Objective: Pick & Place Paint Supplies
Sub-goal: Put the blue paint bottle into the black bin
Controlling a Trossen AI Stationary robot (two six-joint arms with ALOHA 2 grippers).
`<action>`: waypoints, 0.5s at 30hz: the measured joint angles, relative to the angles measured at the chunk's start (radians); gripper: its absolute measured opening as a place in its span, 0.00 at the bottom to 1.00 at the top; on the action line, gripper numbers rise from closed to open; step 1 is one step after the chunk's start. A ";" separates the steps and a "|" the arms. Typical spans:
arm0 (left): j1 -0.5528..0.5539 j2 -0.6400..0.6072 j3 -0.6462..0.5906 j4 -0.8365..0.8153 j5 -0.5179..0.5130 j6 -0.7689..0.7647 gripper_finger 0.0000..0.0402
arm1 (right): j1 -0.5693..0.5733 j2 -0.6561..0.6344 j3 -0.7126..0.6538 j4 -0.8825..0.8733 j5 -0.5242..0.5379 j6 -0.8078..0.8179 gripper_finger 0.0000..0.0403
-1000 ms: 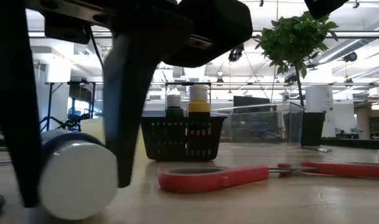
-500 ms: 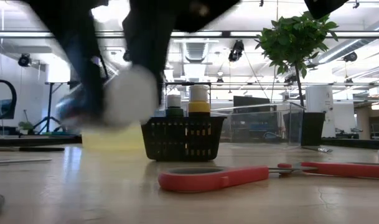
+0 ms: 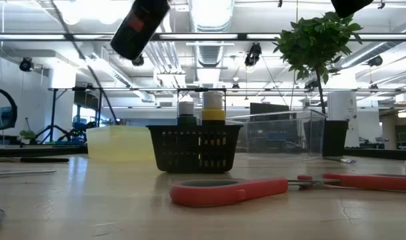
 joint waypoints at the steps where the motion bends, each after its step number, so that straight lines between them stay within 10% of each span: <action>1: 0.000 -0.054 -0.102 0.147 -0.023 0.025 0.27 | 0.000 0.000 0.000 0.000 0.002 0.000 0.65; 8: 0.004 -0.169 -0.672 1.207 -0.046 0.188 0.27 | 0.000 0.000 -0.001 0.015 0.010 -0.004 0.65; 15: 0.006 0.073 -0.710 1.569 -0.074 0.163 0.27 | 0.000 0.000 -0.001 0.028 0.037 -0.031 0.65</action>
